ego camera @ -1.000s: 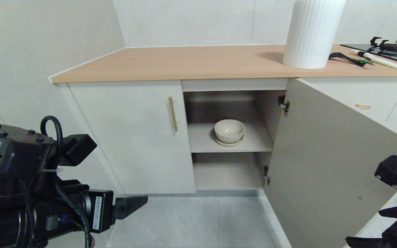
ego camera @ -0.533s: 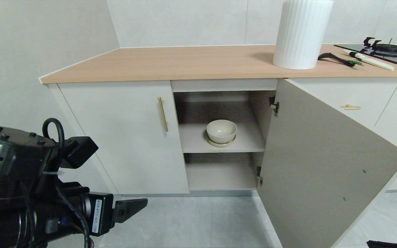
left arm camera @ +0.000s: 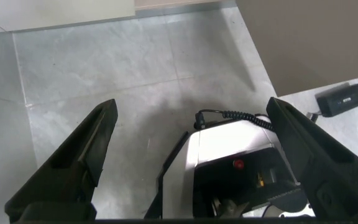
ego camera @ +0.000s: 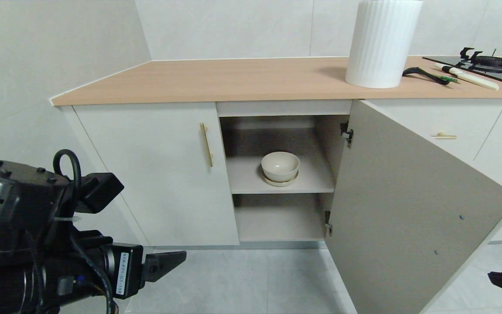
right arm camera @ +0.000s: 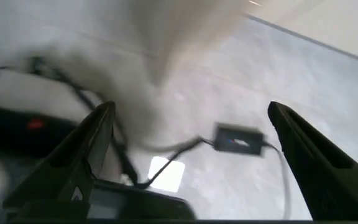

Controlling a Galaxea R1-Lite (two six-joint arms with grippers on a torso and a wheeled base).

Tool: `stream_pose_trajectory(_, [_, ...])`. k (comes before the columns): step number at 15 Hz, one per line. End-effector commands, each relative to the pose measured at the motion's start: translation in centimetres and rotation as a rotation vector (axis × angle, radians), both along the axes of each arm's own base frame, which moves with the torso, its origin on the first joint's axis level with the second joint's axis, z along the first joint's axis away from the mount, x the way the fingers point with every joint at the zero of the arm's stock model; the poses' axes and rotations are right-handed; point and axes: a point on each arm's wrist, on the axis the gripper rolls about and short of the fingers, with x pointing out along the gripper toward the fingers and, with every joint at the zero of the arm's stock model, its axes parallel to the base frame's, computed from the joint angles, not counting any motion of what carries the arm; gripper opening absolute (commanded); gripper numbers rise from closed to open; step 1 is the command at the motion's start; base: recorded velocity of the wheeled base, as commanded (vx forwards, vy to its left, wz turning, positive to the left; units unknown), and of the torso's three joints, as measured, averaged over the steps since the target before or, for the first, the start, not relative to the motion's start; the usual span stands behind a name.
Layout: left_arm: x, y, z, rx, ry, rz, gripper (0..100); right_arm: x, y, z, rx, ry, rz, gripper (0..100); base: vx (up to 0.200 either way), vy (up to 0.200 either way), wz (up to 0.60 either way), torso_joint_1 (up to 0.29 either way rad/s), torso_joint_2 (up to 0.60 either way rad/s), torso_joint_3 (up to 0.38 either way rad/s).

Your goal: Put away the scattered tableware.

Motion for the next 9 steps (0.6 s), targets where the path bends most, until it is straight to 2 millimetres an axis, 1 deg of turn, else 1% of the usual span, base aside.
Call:
stream_pose_trajectory(1, [0.0,0.0,0.0,0.001,0.001,0.000,100,0.5,-1.3,-0.1,-0.040,0.013,-0.089,100,0.000,0.000,0.00,0.000,0.00,0.000])
stream_pose_trajectory(5, [0.0,0.0,0.0,0.001,0.001,0.000,100,1.2,-2.2,-0.2,-0.061,0.027,-0.158,100,0.000,0.000,0.00,0.000,0.00,0.000])
stream_pose_trajectory(8, [0.0,0.0,0.0,0.001,0.001,0.000,100,2.7,-3.2,-0.4,-0.059,0.014,-0.243,100,0.000,0.000,0.00,0.000,0.00,0.000])
stream_pose_trajectory(9, [0.0,0.0,0.0,0.001,0.001,0.000,100,3.7,-3.7,-0.5,-0.053,0.002,-0.284,100,0.000,0.000,0.00,0.000,0.00,0.000])
